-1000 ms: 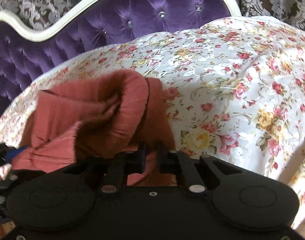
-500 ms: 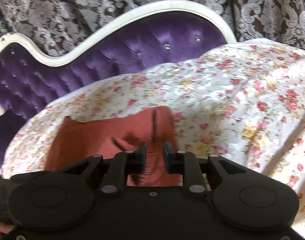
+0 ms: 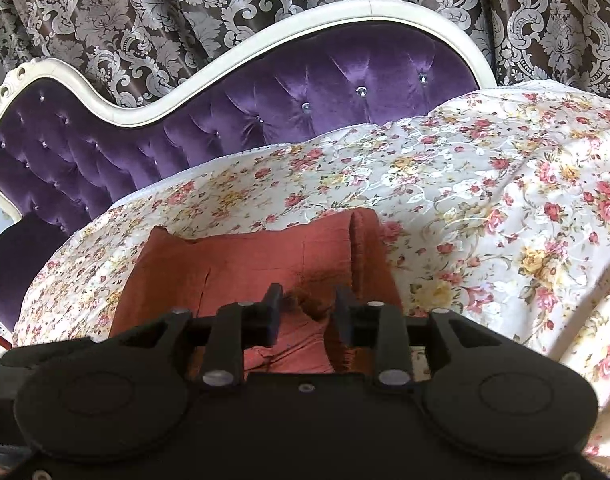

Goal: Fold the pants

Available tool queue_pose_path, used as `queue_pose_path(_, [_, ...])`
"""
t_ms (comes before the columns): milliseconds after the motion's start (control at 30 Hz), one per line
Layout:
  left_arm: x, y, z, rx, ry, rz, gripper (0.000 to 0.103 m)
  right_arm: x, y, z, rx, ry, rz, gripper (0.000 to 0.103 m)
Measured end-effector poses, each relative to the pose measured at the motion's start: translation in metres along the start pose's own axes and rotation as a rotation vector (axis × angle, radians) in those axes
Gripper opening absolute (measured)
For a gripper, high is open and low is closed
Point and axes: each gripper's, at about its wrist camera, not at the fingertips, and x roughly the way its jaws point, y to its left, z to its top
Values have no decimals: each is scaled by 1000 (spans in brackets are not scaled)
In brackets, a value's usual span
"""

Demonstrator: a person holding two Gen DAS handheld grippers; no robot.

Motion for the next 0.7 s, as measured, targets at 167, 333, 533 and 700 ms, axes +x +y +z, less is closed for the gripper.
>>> queue_pose_path(167, [-30,7,3,31,-114,78,60,-3,3,-3,13,-21,-4,56])
queue_pose_path(333, [-35,30,1,-35,-114,85,61,3,5,-5,19,-17,-10,61])
queue_pose_path(533, [-33,57,-4,-101,-62,165,61,21,11,-20,-77,113,-64,42])
queue_pose_path(700, [-32,69,-5,-116,-28,217,60,16,-2,-31,-41,186,-70,39])
